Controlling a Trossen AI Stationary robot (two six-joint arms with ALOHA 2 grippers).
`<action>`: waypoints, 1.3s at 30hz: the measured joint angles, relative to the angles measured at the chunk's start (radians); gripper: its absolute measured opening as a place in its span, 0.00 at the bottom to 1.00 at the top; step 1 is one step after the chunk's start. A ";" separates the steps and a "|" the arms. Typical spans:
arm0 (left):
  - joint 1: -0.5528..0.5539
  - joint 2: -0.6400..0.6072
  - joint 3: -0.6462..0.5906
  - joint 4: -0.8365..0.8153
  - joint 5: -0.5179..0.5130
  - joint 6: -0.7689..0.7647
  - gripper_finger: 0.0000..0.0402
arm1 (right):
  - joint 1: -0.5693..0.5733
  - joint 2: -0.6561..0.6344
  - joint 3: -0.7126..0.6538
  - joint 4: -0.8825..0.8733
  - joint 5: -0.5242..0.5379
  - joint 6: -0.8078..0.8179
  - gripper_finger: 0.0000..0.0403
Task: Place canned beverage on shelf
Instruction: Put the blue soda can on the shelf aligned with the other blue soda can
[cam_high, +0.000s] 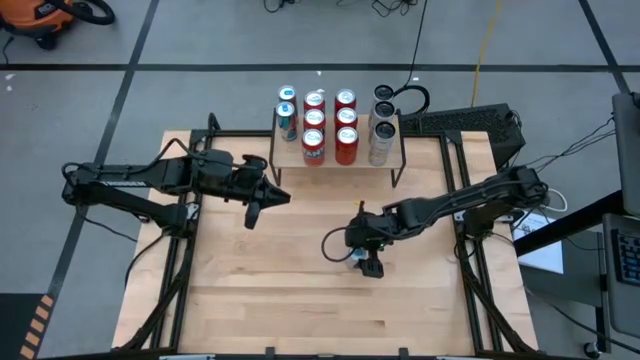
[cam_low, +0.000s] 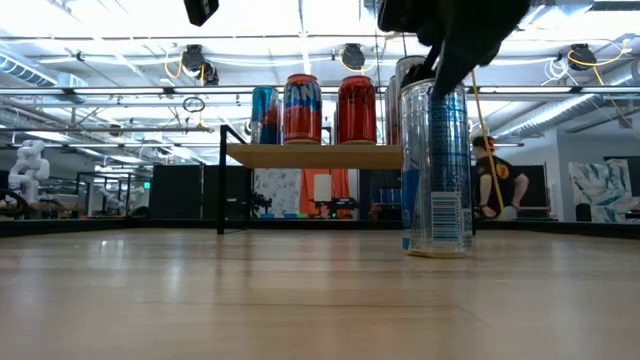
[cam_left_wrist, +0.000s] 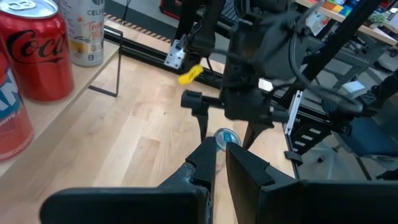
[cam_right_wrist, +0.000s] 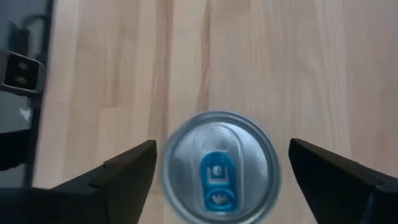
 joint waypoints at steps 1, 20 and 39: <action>0.000 0.000 0.000 0.000 -0.006 0.000 0.10 | 0.000 0.009 0.000 -0.002 0.000 -0.003 0.84; 0.000 0.000 0.000 -0.001 -0.015 0.000 0.10 | 0.002 0.025 0.000 0.013 0.030 0.004 0.78; 0.000 0.000 0.000 -0.057 -0.069 0.000 0.10 | 0.003 0.025 0.001 0.014 0.029 0.050 0.78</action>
